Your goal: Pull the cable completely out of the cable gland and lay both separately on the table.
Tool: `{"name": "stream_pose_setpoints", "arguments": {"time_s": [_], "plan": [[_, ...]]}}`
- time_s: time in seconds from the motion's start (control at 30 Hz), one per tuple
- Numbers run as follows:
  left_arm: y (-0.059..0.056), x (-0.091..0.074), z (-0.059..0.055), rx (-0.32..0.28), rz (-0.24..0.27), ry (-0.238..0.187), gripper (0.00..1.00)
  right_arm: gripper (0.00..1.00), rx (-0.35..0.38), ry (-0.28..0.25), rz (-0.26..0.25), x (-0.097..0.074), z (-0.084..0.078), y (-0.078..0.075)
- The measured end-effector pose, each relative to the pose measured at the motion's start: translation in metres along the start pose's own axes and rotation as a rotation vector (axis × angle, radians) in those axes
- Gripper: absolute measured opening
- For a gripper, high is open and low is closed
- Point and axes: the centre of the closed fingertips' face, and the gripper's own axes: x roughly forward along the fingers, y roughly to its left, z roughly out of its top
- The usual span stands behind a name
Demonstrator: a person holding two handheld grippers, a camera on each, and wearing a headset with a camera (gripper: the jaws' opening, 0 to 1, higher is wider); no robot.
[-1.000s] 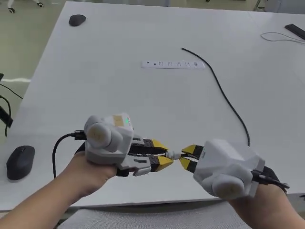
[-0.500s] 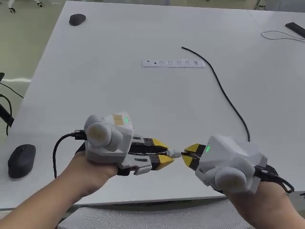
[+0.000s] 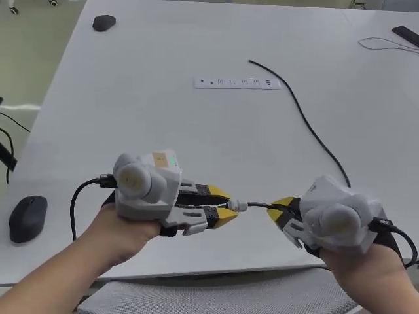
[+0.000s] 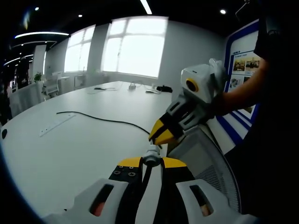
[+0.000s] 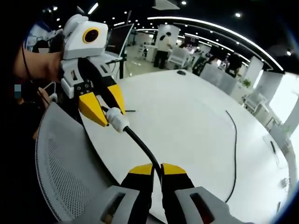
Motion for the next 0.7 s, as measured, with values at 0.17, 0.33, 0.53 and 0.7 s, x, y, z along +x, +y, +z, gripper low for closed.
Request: {"name": "stream_pose_setpoints", "arguments": {"time_s": [0.17, 0.33, 0.53, 0.7], "plan": [[0.000, 0.001, 0.001, 0.000, -0.001, -0.004, 0.15, 0.00, 0.164, 0.015, -0.001, 0.005, -0.015, -0.006], [0.003, 0.002, 0.000, 0.004, 0.001, 0.000, 0.15, 0.00, 0.314, 0.037, -0.023, 0.013, -0.031, -0.015], [0.005, 0.001, 0.001, 0.002, 0.004, -0.004, 0.15, 0.00, 0.381, 0.050, -0.042, 0.016, -0.035, -0.023], [0.009, 0.001, -0.001, -0.004, 0.008, 0.001, 0.15, 0.00, 0.377, 0.065, -0.038, 0.022, -0.035, -0.020]]}}
